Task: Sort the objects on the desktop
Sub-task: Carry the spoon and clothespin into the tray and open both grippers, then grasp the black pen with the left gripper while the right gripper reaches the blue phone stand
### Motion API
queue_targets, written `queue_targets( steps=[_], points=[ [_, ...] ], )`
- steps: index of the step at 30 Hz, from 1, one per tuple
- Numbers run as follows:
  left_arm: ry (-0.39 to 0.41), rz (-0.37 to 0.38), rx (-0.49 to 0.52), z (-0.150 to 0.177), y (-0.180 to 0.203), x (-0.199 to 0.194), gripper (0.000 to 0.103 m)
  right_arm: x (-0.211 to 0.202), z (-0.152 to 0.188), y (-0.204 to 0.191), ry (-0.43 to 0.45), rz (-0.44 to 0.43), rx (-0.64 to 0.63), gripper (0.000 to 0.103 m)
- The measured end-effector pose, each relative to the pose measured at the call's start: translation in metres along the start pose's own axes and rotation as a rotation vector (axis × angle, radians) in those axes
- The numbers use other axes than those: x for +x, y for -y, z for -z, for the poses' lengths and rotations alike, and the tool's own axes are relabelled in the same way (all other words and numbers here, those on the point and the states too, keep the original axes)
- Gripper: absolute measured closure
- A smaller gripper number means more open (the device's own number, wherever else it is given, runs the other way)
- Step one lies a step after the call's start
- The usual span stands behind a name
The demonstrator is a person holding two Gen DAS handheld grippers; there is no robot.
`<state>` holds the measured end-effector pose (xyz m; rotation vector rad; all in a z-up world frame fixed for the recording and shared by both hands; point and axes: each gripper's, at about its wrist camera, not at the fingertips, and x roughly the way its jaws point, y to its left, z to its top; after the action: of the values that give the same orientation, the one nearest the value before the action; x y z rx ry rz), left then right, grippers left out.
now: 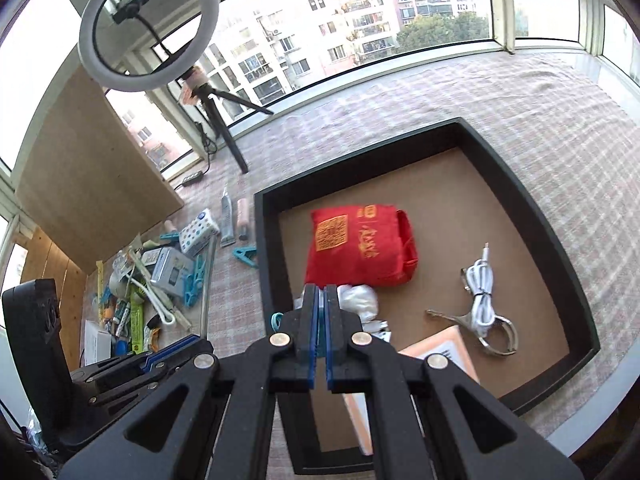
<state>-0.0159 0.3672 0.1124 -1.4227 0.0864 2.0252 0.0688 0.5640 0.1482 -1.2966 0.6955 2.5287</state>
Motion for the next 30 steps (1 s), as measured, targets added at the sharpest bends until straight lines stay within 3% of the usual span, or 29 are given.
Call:
queue_targets(
  steps=[8,9,11,14,20,30],
  points=[
    [-0.015,0.039,0.084,-0.019,0.068,0.024,0.095,-0.008,-0.02,0.056,0.013,0.07,0.013,0.099],
    [-0.014,0.045,0.087,-0.02,0.072,0.026,0.093,-0.007,-0.02,0.058,0.01,0.078,0.012,0.099],
    [-0.011,0.043,0.086,-0.021,0.077,0.027,0.057,-0.007,-0.019,0.061,0.007,0.091,0.002,0.092],
    [0.018,-0.004,0.093,-0.019,0.076,0.025,0.06,-0.006,-0.015,0.056,0.009,0.094,-0.021,0.085],
    [0.017,-0.045,0.041,-0.009,0.046,0.016,0.06,0.005,-0.006,0.03,-0.022,0.026,-0.061,0.085],
    [0.033,-0.18,-0.12,0.037,-0.057,-0.02,0.06,0.034,0.025,-0.05,-0.112,-0.086,-0.194,0.085]
  ],
)
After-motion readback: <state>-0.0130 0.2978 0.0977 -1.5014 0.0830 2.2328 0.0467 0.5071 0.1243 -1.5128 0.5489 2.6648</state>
